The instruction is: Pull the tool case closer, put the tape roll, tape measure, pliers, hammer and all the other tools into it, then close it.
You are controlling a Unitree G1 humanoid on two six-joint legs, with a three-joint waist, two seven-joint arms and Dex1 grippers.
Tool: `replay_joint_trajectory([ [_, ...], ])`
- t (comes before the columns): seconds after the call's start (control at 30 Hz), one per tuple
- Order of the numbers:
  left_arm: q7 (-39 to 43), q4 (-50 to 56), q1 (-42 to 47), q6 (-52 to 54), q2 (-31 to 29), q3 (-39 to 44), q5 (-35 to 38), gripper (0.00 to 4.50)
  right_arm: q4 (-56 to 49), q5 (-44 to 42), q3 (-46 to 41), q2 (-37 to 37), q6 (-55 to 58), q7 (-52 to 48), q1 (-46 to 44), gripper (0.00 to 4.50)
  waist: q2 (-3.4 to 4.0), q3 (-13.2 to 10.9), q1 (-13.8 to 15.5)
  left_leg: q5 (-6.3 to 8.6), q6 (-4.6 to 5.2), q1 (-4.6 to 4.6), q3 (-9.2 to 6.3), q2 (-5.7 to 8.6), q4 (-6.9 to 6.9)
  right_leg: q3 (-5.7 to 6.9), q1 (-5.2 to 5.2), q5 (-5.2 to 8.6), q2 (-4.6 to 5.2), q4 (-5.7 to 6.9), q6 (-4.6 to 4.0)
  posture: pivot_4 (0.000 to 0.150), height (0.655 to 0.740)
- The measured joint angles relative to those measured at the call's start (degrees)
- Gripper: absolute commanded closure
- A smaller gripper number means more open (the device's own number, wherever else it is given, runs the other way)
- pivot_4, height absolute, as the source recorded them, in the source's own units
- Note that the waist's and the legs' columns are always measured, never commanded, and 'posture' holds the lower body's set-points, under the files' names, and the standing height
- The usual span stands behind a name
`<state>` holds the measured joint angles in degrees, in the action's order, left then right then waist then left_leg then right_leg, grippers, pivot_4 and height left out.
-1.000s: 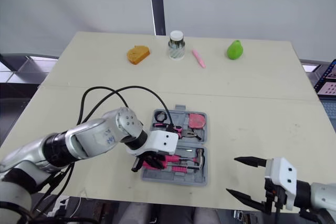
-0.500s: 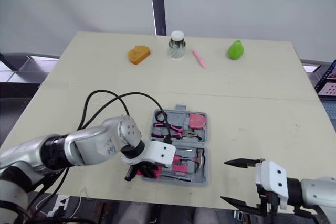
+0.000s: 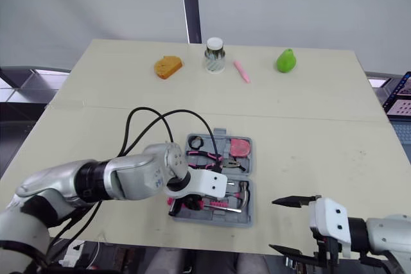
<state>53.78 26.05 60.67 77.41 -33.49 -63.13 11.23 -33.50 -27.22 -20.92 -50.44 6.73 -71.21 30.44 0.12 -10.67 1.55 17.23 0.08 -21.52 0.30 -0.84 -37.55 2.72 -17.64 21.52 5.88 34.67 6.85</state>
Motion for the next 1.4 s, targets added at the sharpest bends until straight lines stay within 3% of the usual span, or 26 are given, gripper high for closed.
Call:
replay_joint_trajectory([
  [0.5,-7.59,-3.34,-2.03,5.10,8.03,-0.23,3.12,4.01,-2.31,-0.63,-0.78,0.08,1.95,0.76,1.79,0.00,0.00,0.00,0.00,0.00,0.00,-0.02,-0.02,0.01,-0.04,0.01,0.00,0.00,0.01,-0.02,0.01,0.150,0.7159],
  [1.13,-7.91,-2.22,2.50,6.44,3.61,-0.56,8.52,4.01,-2.58,-1.18,-1.91,0.16,2.31,1.67,1.66,0.00,0.00,0.00,0.03,0.01,-0.01,-0.03,-0.03,0.02,-0.08,0.01,0.00,0.01,0.00,-0.03,0.01,0.150,0.7159],
  [1.4,-7.93,-2.17,2.95,6.55,4.60,-0.55,10.48,4.01,-2.58,-1.18,-1.91,0.16,2.55,2.04,1.58,0.00,0.00,0.00,0.03,0.01,-0.01,-0.04,-0.03,0.02,-0.08,0.01,0.00,0.01,0.00,-0.02,0.01,0.150,0.7159],
])
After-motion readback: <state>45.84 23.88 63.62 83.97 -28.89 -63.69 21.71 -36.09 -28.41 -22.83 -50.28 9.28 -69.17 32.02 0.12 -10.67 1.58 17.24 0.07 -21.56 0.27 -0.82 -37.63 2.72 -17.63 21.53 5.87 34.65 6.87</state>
